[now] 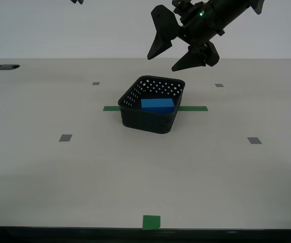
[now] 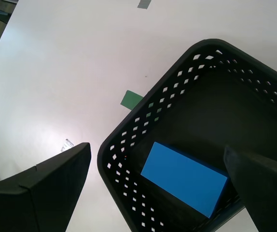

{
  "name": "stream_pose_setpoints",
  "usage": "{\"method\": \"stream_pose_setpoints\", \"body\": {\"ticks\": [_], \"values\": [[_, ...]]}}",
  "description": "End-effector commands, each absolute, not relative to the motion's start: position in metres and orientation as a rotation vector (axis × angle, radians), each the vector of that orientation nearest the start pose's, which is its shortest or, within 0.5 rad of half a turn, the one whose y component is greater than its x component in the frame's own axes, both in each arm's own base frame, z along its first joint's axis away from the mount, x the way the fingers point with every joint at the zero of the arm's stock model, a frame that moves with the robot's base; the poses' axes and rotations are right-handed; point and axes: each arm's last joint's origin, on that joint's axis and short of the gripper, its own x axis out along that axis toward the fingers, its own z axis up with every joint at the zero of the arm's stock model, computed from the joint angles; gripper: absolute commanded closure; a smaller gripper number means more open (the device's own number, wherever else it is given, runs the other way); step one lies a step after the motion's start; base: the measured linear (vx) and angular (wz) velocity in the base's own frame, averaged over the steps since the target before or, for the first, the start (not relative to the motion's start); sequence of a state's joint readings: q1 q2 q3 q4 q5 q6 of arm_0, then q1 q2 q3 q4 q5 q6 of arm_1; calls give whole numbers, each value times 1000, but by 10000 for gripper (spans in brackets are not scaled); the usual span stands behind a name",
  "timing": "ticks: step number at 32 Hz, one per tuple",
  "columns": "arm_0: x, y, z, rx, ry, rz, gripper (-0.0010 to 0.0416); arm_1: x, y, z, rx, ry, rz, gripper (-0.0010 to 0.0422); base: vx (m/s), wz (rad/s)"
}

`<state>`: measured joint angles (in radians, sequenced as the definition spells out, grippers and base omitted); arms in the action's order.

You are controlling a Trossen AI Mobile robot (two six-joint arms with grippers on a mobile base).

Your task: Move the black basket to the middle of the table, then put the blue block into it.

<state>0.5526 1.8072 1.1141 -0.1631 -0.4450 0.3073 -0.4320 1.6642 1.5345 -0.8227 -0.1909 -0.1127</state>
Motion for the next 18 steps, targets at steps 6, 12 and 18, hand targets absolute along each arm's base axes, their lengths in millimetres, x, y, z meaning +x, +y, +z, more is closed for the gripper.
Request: {"method": "stream_pose_setpoints", "body": {"ticks": [6, 12, 18], "values": [[309, 205, 179, 217, 1022, 793, 20, 321, -142, 317, 190, 913, -169, 360, 0, 0], [309, 205, 179, 217, 1022, 793, 20, 321, -142, 317, 190, 913, -169, 360, 0, 0], [309, 205, 179, 217, 1022, 793, 21, 321, -142, 317, 190, 913, -169, 360, 0, 0]]}}
